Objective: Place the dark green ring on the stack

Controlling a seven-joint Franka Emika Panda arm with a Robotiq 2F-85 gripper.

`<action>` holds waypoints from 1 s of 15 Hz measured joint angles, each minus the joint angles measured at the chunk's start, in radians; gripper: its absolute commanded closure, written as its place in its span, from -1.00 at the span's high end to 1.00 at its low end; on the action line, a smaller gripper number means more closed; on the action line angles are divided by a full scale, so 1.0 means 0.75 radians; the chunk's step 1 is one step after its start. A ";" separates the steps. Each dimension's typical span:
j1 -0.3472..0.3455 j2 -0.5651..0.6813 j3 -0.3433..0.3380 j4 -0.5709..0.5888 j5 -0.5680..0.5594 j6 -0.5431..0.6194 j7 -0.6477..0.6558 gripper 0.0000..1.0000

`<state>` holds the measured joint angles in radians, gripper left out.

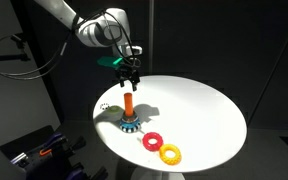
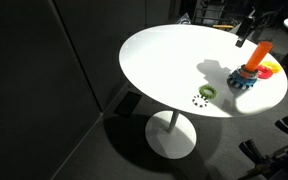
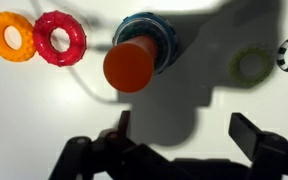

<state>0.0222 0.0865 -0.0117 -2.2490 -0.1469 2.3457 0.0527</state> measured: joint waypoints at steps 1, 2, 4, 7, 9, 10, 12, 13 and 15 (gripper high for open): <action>0.000 0.000 0.000 0.002 0.000 -0.005 0.000 1.00; 0.000 0.000 0.000 0.005 0.000 -0.018 0.000 1.00; 0.001 -0.003 0.002 0.012 0.000 -0.058 0.000 1.00; 0.002 -0.017 0.007 0.021 0.000 -0.121 0.000 1.00; 0.002 -0.036 0.011 0.023 0.000 -0.156 -0.002 1.00; 0.002 -0.049 0.012 0.023 0.000 -0.175 -0.002 1.00; 0.003 -0.079 0.013 0.023 0.000 -0.221 -0.002 1.00; 0.003 -0.095 0.013 0.023 0.000 -0.246 -0.002 1.00; 0.003 -0.129 0.013 0.023 0.000 -0.306 -0.002 1.00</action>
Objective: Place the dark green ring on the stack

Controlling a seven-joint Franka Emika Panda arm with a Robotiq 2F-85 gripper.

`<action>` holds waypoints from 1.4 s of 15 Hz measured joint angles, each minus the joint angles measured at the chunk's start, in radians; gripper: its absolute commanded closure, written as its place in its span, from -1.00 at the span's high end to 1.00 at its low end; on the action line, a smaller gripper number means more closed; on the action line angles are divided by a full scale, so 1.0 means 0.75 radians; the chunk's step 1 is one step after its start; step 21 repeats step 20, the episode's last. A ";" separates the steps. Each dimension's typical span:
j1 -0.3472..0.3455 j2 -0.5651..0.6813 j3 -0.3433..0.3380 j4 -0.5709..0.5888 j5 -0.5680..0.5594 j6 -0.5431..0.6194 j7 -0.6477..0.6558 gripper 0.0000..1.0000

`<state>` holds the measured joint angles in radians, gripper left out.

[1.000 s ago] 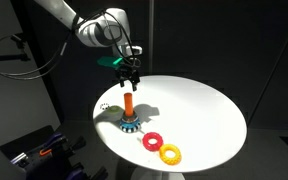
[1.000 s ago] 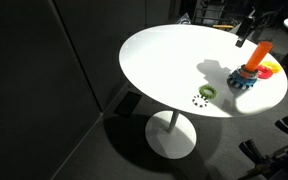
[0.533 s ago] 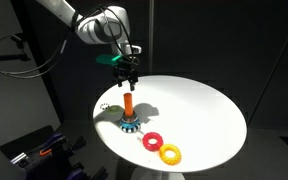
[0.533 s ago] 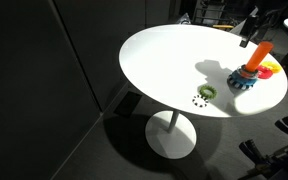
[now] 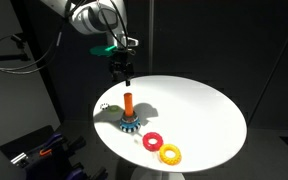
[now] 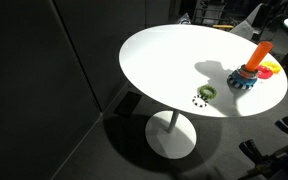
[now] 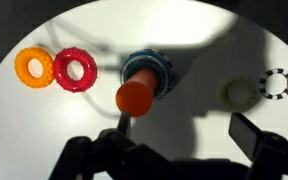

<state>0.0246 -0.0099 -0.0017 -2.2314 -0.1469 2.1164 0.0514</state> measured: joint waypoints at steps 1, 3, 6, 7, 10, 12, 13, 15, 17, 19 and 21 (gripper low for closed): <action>0.000 -0.016 0.000 0.000 0.000 -0.028 0.000 1.00; 0.000 -0.049 0.000 0.000 0.000 -0.082 -0.006 1.00; 0.000 -0.095 0.000 -0.004 0.003 -0.137 -0.036 1.00; 0.000 -0.110 -0.001 -0.007 0.011 -0.146 -0.055 1.00; -0.001 -0.151 -0.004 -0.023 0.057 -0.156 -0.122 1.00; -0.001 -0.175 -0.009 -0.034 0.095 -0.157 -0.166 1.00; -0.002 -0.184 -0.011 -0.036 0.112 -0.157 -0.183 1.00; -0.002 -0.198 -0.015 -0.040 0.133 -0.157 -0.201 1.00; -0.002 -0.211 -0.017 -0.046 0.140 -0.155 -0.206 1.00; -0.002 -0.220 -0.017 -0.054 0.140 -0.150 -0.206 1.00; -0.002 -0.224 -0.017 -0.058 0.140 -0.149 -0.206 1.00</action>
